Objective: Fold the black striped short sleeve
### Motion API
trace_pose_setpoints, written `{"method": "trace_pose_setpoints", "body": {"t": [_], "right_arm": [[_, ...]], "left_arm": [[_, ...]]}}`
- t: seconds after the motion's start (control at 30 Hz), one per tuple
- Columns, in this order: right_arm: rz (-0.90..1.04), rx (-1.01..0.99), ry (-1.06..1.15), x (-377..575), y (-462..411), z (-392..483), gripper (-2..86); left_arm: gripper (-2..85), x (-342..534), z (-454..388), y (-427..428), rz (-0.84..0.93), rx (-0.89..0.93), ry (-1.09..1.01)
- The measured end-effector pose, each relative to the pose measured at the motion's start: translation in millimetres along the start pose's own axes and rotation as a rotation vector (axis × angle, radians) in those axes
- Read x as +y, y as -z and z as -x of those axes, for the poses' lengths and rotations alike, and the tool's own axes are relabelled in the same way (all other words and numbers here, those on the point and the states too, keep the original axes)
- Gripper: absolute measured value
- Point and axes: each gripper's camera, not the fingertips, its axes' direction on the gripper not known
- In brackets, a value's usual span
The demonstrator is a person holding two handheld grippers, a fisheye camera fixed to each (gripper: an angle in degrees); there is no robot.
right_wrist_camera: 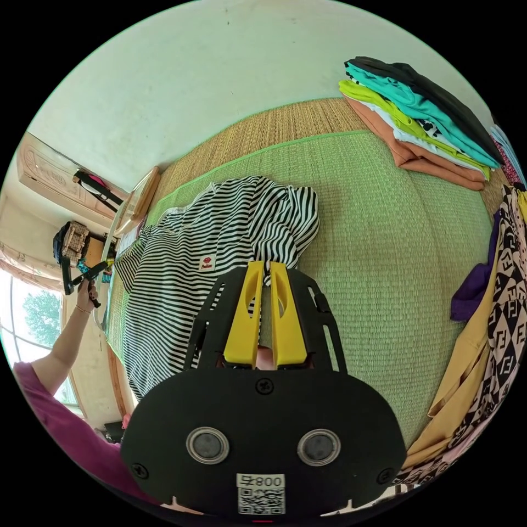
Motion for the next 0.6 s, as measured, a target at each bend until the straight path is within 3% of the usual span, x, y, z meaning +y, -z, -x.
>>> {"method": "trace_pose_setpoints", "body": {"t": [0.17,0.43,0.6], "right_arm": [[-0.007,0.026,-0.012,-23,-3,1,5.4],[-0.014,0.165,-0.029,-66,-22,7,6.9],[-0.08,0.118,-0.144,-87,-16,-27,8.0]], "left_arm": [[2.3,-16,53,8,-0.086,-0.063,0.227],[4.7,-32,-1,-72,0.003,0.216,0.051],[4.8,-56,-16,-107,0.047,0.294,0.029]]}}
